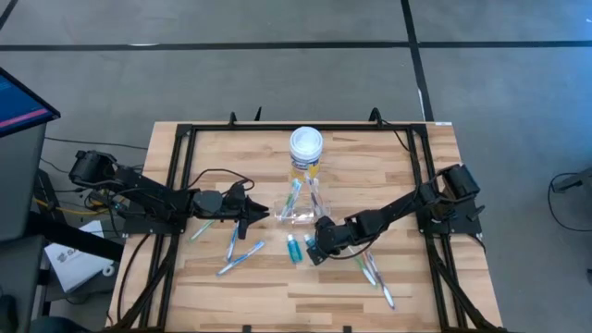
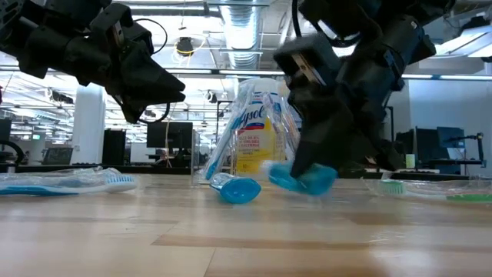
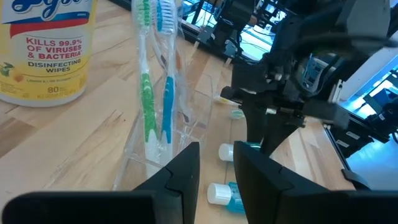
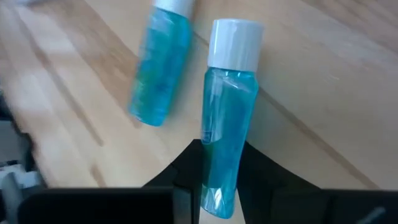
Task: Pick & Place toothbrushing station
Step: Put the right blue mouthwash into the transparent organizer
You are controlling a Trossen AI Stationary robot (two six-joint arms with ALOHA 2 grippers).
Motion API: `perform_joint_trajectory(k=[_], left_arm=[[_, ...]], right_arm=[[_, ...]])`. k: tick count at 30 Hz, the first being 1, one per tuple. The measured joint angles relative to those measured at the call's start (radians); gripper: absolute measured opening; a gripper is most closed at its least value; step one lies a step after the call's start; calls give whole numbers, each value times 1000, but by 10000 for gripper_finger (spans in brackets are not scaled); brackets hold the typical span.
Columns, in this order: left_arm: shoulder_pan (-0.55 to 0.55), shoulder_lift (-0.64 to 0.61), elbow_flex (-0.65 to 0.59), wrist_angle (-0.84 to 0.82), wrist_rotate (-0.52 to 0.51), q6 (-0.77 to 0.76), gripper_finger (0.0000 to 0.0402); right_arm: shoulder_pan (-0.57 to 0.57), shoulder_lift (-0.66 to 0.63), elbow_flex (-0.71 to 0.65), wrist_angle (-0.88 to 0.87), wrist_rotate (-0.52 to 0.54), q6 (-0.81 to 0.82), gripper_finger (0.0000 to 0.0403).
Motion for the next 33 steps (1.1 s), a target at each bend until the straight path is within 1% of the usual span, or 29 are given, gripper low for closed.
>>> perform_joint_trajectory(k=[8, 12, 17, 24, 33], left_arm=[[-9, 0, 0, 30, 0, 0, 93], [-9, 0, 0, 69, 0, 2, 93], [-9, 0, 0, 144, 46, 28, 93], [-9, 0, 0, 231, 119, 56, 93], [-9, 0, 0, 307, 120, 76, 93]], right_arm=[[0, -22, 18, 2, 20, -76, 66], [-3, -29, 65, 10, 28, -147, 66], [-19, -29, 129, 12, 33, -263, 66], [-49, -29, 201, 11, 68, -415, 66], [-73, -29, 253, 10, 81, -525, 66]])
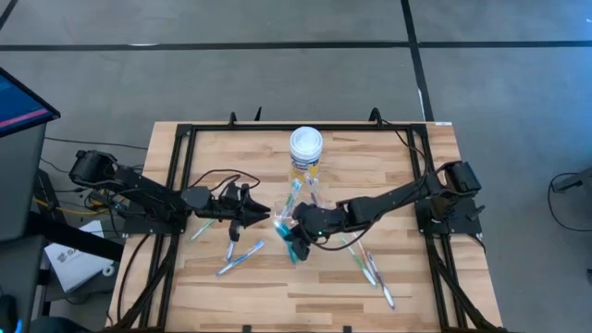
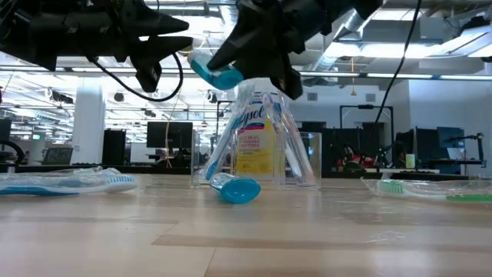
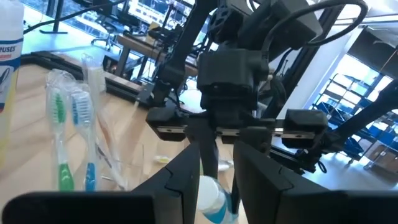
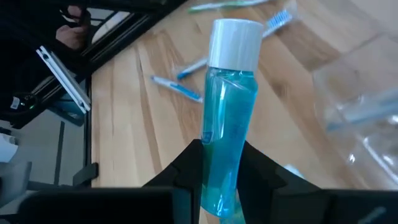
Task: Pick & Place toothbrushing station
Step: Put the right blue mouthwash into the transparent organizer
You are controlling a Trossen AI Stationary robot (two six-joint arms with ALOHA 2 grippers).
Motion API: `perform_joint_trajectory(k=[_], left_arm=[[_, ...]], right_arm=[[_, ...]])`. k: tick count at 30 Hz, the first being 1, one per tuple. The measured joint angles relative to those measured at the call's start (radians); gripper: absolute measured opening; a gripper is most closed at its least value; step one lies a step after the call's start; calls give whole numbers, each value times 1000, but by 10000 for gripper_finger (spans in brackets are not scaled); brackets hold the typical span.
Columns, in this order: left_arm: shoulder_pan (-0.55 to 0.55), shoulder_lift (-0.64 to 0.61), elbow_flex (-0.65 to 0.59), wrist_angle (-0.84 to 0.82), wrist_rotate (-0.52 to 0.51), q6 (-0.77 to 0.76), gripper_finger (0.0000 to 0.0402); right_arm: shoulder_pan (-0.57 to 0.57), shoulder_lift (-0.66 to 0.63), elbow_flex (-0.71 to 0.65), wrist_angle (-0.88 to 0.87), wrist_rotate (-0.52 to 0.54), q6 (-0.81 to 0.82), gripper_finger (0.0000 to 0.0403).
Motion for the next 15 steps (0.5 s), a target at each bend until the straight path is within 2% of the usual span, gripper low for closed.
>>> perform_joint_trajectory(k=[15], left_arm=[[1, 0, 0, 63, 3, 0, 93]], right_arm=[[-17, 0, 81, 1, 18, -103, 66]])
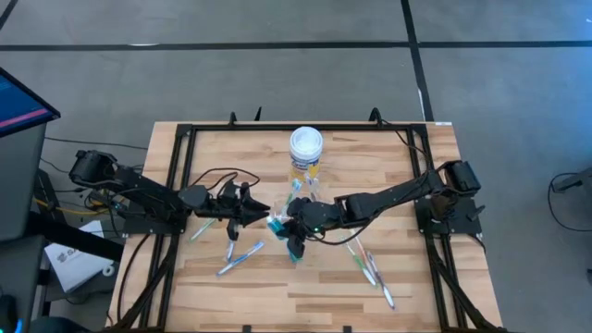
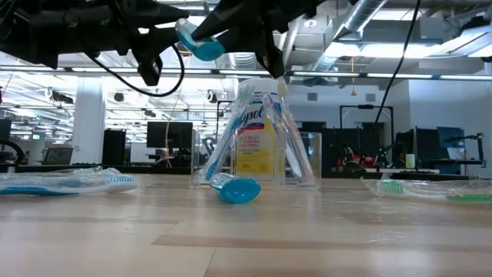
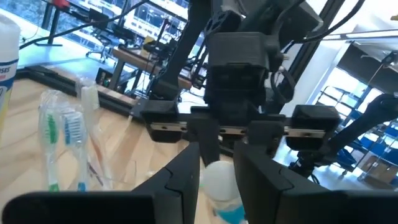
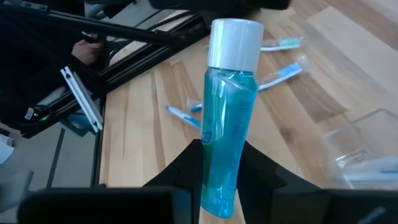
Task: Pick & Place toothbrushing station
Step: Put the right blue mouthwash into the transparent organizer
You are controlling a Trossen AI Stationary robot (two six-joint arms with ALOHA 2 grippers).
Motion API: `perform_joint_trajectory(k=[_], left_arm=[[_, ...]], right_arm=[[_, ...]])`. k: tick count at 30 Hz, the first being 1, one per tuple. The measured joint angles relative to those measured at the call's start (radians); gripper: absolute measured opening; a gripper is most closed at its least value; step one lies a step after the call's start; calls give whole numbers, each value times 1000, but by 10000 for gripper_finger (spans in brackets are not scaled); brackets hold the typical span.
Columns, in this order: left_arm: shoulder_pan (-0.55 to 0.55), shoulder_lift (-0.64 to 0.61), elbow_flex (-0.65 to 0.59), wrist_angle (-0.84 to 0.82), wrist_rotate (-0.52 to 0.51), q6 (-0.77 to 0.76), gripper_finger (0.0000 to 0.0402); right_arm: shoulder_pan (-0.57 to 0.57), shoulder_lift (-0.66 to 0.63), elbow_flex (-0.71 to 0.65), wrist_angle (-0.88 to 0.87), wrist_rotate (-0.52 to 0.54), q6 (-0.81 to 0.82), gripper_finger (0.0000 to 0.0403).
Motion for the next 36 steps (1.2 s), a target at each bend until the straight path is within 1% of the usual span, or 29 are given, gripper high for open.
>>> perform_joint_trajectory(k=[4, 11, 14, 21, 24, 30, 36], left_arm=[[0, 0, 0, 44, 49, 4, 93], [8, 0, 0, 50, 50, 7, 96], [24, 0, 0, 50, 50, 8, 115], [33, 0, 0, 49, 56, 6, 185], [33, 0, 0, 47, 56, 7, 204], [34, 0, 0, 41, 56, 7, 218], [34, 0, 0, 41, 56, 8, 214]], right_arm=[[-16, 0, 0, -1, 0, 0, 66], [-16, 0, 0, 9, 0, -14, 66], [-13, 0, 0, 11, 0, -15, 66], [-13, 0, 0, 17, 0, -20, 66], [-15, -1, 0, 32, 0, -26, 66], [-18, -2, 0, 62, 0, -42, 66], [-36, -2, 0, 73, -1, -42, 66]])
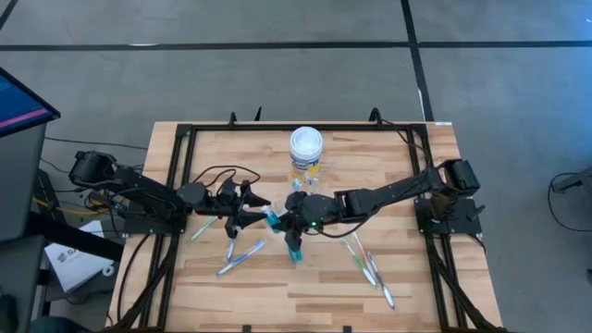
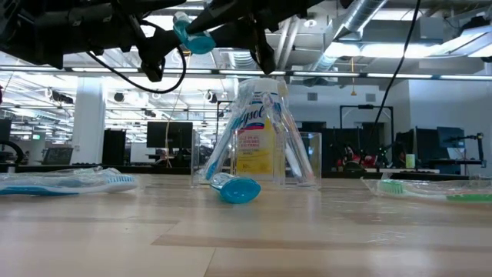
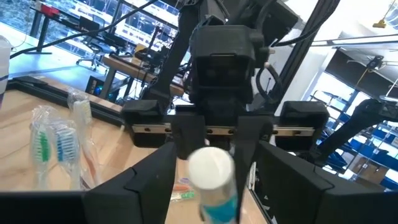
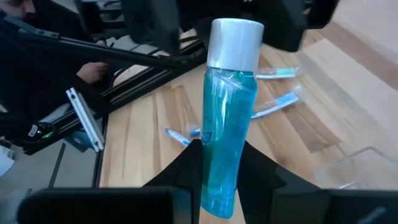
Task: Pick & Place toothbrushing station
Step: Put the right blue mouthwash into the transparent organizer
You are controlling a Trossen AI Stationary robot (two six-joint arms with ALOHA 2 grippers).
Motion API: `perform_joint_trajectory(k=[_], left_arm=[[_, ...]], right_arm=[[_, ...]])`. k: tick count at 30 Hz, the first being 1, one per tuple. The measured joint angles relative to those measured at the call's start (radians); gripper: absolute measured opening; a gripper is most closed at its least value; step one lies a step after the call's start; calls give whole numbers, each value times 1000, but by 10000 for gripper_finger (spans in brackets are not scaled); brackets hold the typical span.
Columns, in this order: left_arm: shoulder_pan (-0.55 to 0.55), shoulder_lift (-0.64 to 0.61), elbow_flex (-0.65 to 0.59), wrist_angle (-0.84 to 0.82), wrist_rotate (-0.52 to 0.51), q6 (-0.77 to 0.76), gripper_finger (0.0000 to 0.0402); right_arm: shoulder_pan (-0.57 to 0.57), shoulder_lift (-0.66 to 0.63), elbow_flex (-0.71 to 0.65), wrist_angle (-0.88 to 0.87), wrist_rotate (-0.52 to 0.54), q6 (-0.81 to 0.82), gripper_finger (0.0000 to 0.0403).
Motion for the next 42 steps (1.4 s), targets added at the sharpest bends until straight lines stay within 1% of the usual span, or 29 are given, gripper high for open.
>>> perform_joint_trajectory(k=[3, 6, 8, 13, 17, 20, 23, 28, 30, 33, 37, 42], left_arm=[[0, 0, 0, 0, -4, 0, 204], [0, 0, 0, 0, -8, 4, 184], [0, 0, 0, 0, -9, 23, 161], [0, 0, 0, 2, -18, 45, 87], [0, 0, 0, 2, -18, 53, 86], [0, 0, 0, 3, -19, 57, 86], [0, 0, 0, 2, -19, 58, 86], [-1, 0, 1, -7, -15, 67, 86], [-1, 0, 0, -8, -14, 66, 86], [0, 0, 1, -20, -24, 76, 86], [7, -4, 0, -36, -23, 83, 86], [46, -5, 0, -53, 28, 83, 86]], right_arm=[[-6, 0, 0, 2, -1, -6, 66], [-6, 0, 0, 5, 0, -8, 66], [-6, 0, 0, 5, -1, -9, 66], [-5, 0, 0, 4, -3, -15, 66], [-5, 0, 0, 4, -3, -19, 67], [-5, 0, 0, 3, -3, -29, 75], [-5, 0, 0, 3, -14, -39, 92], [-7, 0, 0, -1, -75, -104, 131], [-7, 0, 0, -2, -84, -112, 147], [-17, 0, 0, -50, -93, -114, 165], [-36, 0, 0, -135, -95, -114, 177], [-45, 0, 0, -178, -96, -115, 182]])
